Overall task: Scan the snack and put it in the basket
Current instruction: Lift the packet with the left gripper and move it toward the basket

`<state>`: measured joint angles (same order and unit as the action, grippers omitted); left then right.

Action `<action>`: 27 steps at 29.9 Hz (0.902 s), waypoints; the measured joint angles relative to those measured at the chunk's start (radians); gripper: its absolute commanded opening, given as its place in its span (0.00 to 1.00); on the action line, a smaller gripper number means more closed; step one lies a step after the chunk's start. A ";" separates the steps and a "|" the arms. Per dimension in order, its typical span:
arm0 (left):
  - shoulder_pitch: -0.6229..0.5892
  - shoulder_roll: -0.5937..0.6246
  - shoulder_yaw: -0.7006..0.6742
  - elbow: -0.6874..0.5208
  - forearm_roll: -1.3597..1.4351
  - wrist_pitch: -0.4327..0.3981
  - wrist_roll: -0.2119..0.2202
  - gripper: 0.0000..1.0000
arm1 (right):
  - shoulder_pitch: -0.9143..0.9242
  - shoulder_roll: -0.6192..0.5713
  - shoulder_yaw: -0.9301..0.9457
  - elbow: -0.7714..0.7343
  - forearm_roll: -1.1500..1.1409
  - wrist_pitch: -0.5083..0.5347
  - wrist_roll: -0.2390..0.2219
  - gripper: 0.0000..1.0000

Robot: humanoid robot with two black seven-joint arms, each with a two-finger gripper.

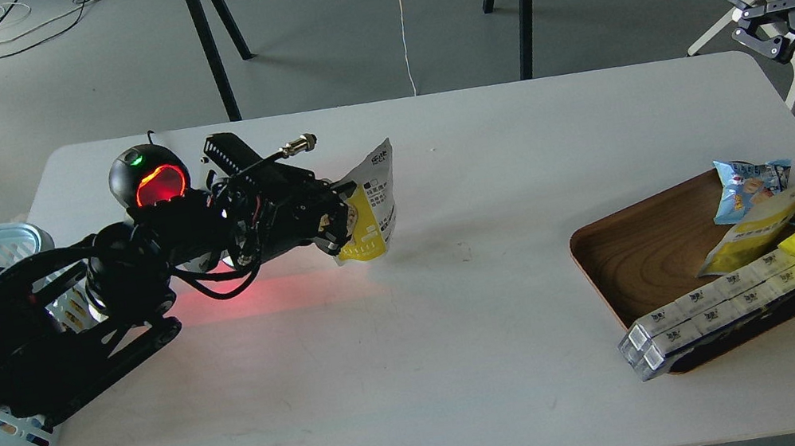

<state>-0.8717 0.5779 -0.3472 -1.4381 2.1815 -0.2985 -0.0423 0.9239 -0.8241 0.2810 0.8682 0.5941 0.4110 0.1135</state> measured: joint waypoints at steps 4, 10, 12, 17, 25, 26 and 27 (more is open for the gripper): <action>-0.004 0.068 -0.023 -0.079 0.000 -0.013 -0.011 0.00 | 0.005 0.018 0.000 0.000 -0.024 -0.005 0.000 0.98; -0.004 0.186 -0.032 -0.198 0.000 -0.042 -0.015 0.00 | 0.007 0.026 0.001 0.000 -0.028 -0.006 0.000 0.98; -0.004 0.218 -0.033 -0.229 0.000 -0.049 -0.015 0.00 | 0.007 0.027 0.001 0.000 -0.028 -0.006 0.000 0.98; -0.004 0.276 -0.036 -0.281 0.000 -0.073 -0.006 0.00 | 0.005 0.028 0.001 0.000 -0.028 -0.006 0.000 0.98; -0.002 0.316 -0.038 -0.304 0.000 -0.094 -0.003 0.00 | 0.004 0.028 0.001 0.000 -0.028 -0.006 0.000 0.98; -0.002 0.318 -0.038 -0.305 0.000 -0.094 -0.002 0.00 | 0.004 0.028 0.001 0.000 -0.029 -0.006 0.000 0.98; -0.001 0.319 -0.038 -0.305 0.000 -0.094 -0.002 0.00 | 0.003 0.028 0.001 0.000 -0.029 -0.006 0.000 0.98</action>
<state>-0.8728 0.8972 -0.3849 -1.7432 2.1816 -0.3923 -0.0446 0.9272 -0.7961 0.2822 0.8682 0.5650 0.4048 0.1135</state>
